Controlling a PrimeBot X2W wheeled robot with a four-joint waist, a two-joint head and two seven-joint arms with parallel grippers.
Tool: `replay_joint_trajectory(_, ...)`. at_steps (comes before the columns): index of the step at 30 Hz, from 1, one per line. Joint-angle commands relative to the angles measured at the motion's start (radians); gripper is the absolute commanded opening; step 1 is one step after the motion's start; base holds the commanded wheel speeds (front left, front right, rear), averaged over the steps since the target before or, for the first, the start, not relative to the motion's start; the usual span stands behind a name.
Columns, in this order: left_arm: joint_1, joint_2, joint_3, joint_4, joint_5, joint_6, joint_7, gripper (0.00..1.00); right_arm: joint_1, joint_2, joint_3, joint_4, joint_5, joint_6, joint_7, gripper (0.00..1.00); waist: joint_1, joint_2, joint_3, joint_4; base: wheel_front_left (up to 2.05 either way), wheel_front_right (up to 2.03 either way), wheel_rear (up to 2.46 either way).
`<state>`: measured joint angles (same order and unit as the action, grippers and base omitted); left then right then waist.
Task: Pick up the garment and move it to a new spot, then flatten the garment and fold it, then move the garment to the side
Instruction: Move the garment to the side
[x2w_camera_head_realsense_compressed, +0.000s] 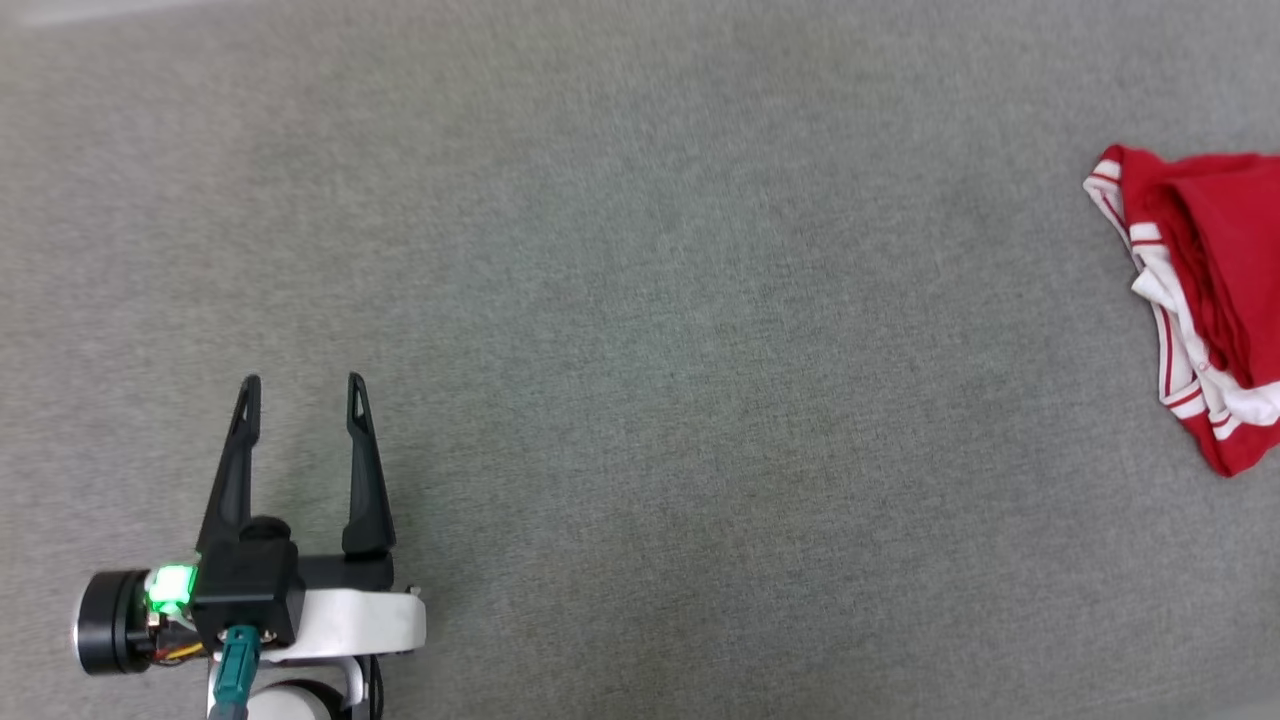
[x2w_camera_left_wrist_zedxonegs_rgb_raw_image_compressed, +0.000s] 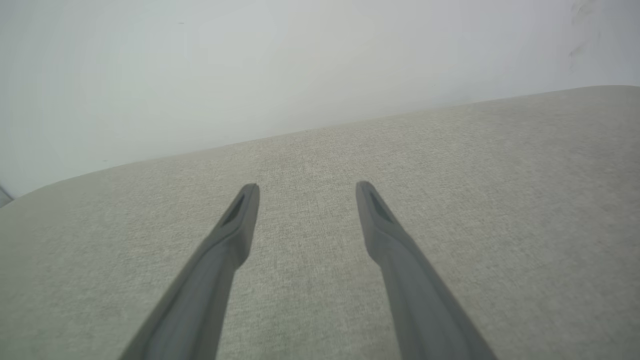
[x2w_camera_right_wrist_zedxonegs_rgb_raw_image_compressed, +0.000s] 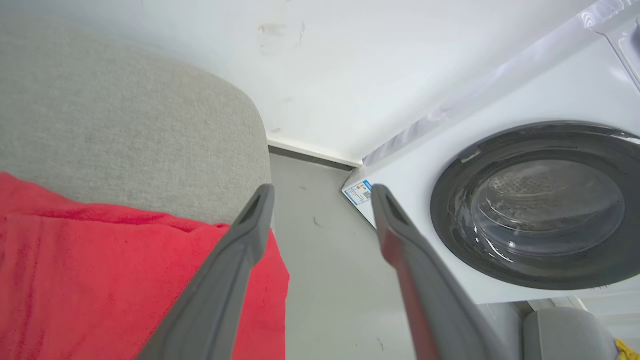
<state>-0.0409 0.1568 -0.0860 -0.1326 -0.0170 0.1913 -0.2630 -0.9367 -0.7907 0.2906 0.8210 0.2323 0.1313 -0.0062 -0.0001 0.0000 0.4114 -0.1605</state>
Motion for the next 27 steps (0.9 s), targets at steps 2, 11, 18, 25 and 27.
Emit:
replay_joint_trajectory(2, 0.030, -0.008, 0.007, 0.005, -0.003, 0.002, -0.002, 1.00, 0.021, 0.039, -0.053, -0.022, -0.031, -0.001, -0.090, 1.00, 0.0001, 0.0000, -0.072, 0.029, 0.00, 0.00, 0.00)
replay_joint_trajectory(11, 0.088, -0.038, 0.014, 0.026, -0.007, -0.009, -0.002, 1.00, 0.156, 0.233, -0.215, -0.211, -0.081, -0.001, -0.256, 1.00, 0.0001, 0.0000, -0.184, 0.088, 0.00, 0.00, 0.00)
replay_joint_trajectory(18, 0.114, -0.048, 0.021, 0.042, -0.004, -0.022, -0.002, 1.00, 0.338, 0.375, -0.267, -0.472, -0.087, -0.001, -0.258, 1.00, 0.0001, 0.0000, -0.223, 0.122, 0.00, 0.00, 0.00)
replay_joint_trajectory(25, 0.136, -0.055, 0.019, 0.066, 0.004, -0.038, -0.002, 1.00, 0.582, 0.538, -0.307, -0.653, -0.106, -0.001, -0.258, 1.00, 0.0001, 0.0000, -0.273, 0.151, 0.00, 0.00, 0.00)
replay_joint_trajectory(27, 0.141, -0.057, 0.021, 0.072, 0.005, -0.040, -0.002, 1.00, 0.648, 0.575, -0.312, -0.680, -0.110, -0.001, -0.258, 1.00, 0.0001, 0.0000, -0.288, 0.155, 0.00, 0.00, 0.00)
